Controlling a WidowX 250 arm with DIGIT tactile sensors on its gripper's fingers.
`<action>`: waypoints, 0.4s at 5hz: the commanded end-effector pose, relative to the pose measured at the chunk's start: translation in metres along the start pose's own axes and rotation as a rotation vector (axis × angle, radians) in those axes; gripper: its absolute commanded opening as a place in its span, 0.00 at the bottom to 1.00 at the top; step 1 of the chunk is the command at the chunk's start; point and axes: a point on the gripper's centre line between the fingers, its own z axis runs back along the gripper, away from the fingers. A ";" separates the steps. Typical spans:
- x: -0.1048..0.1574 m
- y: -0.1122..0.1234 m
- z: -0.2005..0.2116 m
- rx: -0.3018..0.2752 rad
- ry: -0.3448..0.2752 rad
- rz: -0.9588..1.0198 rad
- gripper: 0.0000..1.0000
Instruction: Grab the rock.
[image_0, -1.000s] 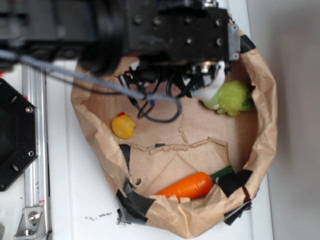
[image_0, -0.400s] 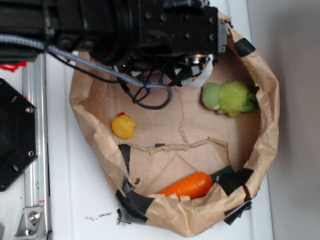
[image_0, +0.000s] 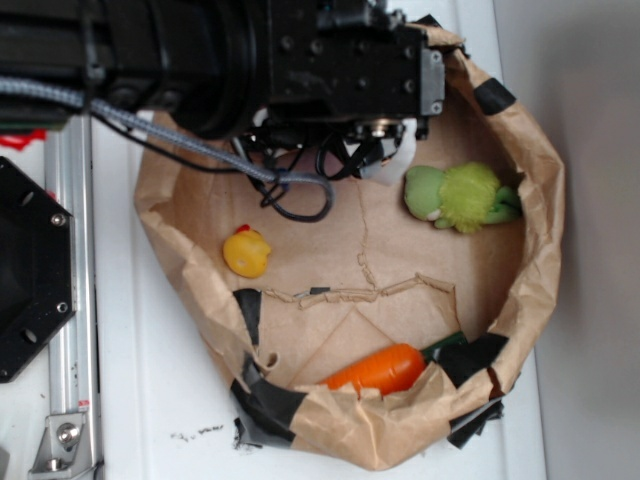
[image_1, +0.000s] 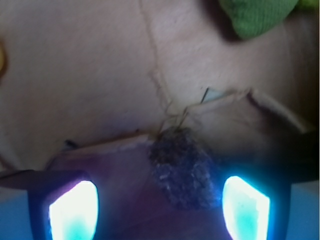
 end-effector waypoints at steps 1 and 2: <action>-0.005 -0.002 -0.026 -0.011 -0.041 -0.096 1.00; -0.007 -0.003 -0.032 -0.031 -0.023 -0.103 0.00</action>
